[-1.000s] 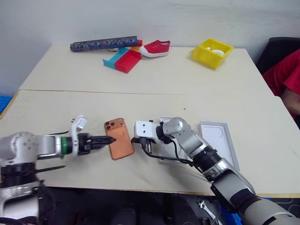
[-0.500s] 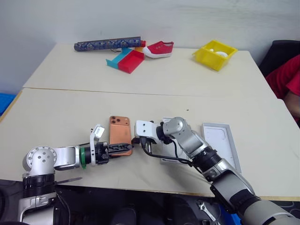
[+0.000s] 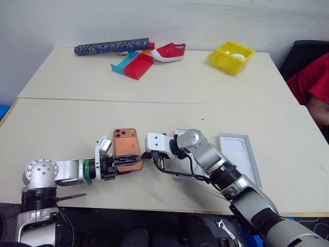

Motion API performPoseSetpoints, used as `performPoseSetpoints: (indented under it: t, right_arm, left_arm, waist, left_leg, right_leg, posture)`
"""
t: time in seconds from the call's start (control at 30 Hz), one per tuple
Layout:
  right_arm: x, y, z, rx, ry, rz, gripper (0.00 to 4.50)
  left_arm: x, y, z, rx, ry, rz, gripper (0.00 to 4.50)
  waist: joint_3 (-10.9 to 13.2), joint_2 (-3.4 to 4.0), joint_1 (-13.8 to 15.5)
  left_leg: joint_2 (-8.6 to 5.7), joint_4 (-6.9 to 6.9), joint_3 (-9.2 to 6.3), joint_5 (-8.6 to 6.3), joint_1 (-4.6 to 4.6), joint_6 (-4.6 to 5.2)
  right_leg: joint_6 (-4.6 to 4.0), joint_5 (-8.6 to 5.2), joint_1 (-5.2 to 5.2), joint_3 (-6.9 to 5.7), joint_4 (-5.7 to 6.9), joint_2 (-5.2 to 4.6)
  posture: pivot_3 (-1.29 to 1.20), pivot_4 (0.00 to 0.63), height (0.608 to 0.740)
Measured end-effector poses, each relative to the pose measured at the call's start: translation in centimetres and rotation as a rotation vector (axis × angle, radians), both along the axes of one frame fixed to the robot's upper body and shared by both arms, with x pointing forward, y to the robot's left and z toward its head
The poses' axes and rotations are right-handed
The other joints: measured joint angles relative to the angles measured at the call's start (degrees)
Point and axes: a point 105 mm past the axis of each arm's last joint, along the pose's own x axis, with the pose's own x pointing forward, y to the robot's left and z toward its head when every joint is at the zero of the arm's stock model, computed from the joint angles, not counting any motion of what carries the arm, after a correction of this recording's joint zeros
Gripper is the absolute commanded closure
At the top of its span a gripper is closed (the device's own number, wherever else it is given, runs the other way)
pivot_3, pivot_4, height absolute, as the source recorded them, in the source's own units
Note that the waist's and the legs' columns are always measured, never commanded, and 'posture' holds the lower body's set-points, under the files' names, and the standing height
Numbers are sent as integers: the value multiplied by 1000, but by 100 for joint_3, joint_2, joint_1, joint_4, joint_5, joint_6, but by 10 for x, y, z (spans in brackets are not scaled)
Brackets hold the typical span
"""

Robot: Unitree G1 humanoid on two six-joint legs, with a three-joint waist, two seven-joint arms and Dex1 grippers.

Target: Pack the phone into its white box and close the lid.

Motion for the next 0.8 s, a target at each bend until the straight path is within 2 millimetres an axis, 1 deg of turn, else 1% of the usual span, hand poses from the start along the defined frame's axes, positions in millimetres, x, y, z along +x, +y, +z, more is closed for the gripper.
performPoseSetpoints:
  t: [0.03, 0.27, 0.43, 0.53, 0.57, 0.63, 0.7, 0.77, 0.8]
  right_arm:
    - [0, 0, 0, 0, -2, 0, 4500]
    - [-1, -3, 1, 3, -12, 2, 4500]
    - [-5, -10, 0, 26, -7, 4, 4500]
    - [-9, -15, 4, 48, -3, 5, 4500]
    - [-9, -18, 9, 72, -5, -5, 4500]
    - [-7, -27, 25, 122, -36, -37, 4500]
    - [-9, -49, 46, 187, -71, -92, 4500]
    - [-12, -74, 63, 229, -83, -154, 4500]
    - [-18, -88, 69, 250, -75, -189, 4134]
  left_arm:
    - [1, 2, 0, 0, 4, 12, 573]
    - [4, 4, -2, 8, 12, 29, 2835]
    - [6, 6, 1, -3, 7, 36, 4398]
    - [6, 7, 1, -3, 3, 43, 4401]
    - [6, 8, 2, -5, 1, 41, 4401]
    - [4, 8, 6, -5, -16, 33, 4401]
    - [0, 4, 14, 1, -63, -14, 4401]
    - [-7, -2, 20, 11, -101, -70, 4401]
    - [-9, -8, 24, 9, -121, -107, 4401]
  waist:
    - [0, 0, 2]
    - [-1, -2, 4]
    - [1, -4, 10]
    - [5, -10, 7]
    - [9, -14, 9]
    - [13, -20, 10]
    - [14, -25, 44]
    - [15, -25, 87]
    - [15, -25, 127]
  left_leg:
    - [0, 0, 0, 0, -4, 0]
    - [-3, 1, 1, 0, -19, 1]
    - [-2, 0, 0, 0, -24, 1]
    - [-3, 1, 2, 1, -28, 2]
    - [-3, 1, 2, 1, -31, 2]
    - [-2, 3, 2, 1, -38, 1]
    - [-2, 3, -7, 0, -53, 2]
    - [-4, 3, -9, -2, -59, 5]
    - [-4, 1, -9, -4, -64, 8]
  right_leg:
    - [0, 0, -4, 0, 1, 0]
    - [0, 0, -19, 0, 4, -2]
    - [0, 0, -24, 0, 4, -2]
    - [0, 0, -27, 1, 2, -3]
    - [0, 0, -30, 1, 3, -3]
    - [0, 0, -36, 1, 4, -3]
    - [0, 0, -44, -3, 1, -6]
    - [0, 0, -48, -3, -1, -9]
    - [0, 0, -49, -4, -8, -9]
  posture:
    - [0, 150, 740]
    - [0, 150, 740]
    - [0, 150, 740]
    - [0, 150, 740]
    - [0, 150, 740]
    - [0, 150, 740]
    - [0, 150, 740]
    - [0, 150, 740]
    - [0, 150, 740]
